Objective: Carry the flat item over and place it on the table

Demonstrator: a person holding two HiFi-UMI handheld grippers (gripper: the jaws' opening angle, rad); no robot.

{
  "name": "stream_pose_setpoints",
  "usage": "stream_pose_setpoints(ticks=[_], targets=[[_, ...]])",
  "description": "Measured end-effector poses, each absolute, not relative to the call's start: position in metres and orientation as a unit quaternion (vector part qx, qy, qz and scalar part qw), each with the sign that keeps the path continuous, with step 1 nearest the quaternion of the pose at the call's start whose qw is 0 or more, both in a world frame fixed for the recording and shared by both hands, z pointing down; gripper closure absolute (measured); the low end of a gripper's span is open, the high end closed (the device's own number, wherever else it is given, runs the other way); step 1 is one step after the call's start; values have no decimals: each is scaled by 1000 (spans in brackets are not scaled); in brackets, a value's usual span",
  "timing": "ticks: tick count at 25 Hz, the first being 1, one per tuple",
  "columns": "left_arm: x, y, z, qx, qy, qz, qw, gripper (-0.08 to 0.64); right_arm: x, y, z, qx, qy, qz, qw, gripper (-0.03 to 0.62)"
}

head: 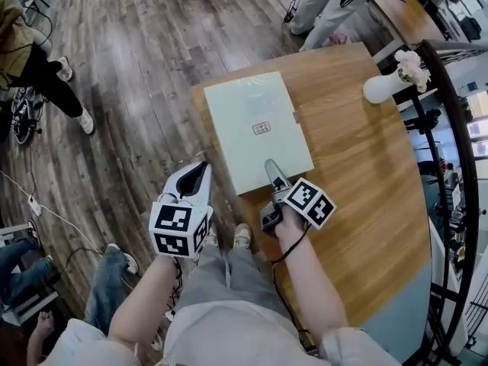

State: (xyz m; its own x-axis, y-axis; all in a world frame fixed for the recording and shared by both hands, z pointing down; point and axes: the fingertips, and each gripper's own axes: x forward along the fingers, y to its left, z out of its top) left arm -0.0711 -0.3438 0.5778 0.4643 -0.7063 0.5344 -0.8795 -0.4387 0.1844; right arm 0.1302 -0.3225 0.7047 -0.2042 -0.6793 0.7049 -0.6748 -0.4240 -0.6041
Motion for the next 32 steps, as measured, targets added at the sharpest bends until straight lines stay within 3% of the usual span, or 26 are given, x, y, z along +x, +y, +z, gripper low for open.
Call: stream_pose_setpoints(ticks=[2, 7, 17, 24, 32], targets=[[-71, -340, 566, 827, -483, 188, 219, 557, 134, -318, 688, -636, 548, -542, -1, 44], [-74, -327, 527, 830, -494, 168, 197, 557, 136, -312, 626, -641, 613, -462, 6, 200], [-72, -290, 439, 841, -505, 127, 150, 557, 118, -296, 500, -607, 721, -333, 12, 425], [-71, -263, 380, 851, -503, 101, 111, 557, 98, -275, 401, -589, 786, -190, 9, 493], [-87, -226, 311, 855, -511, 73, 43, 557, 69, -233, 316, -545, 831, -106, 32, 571]])
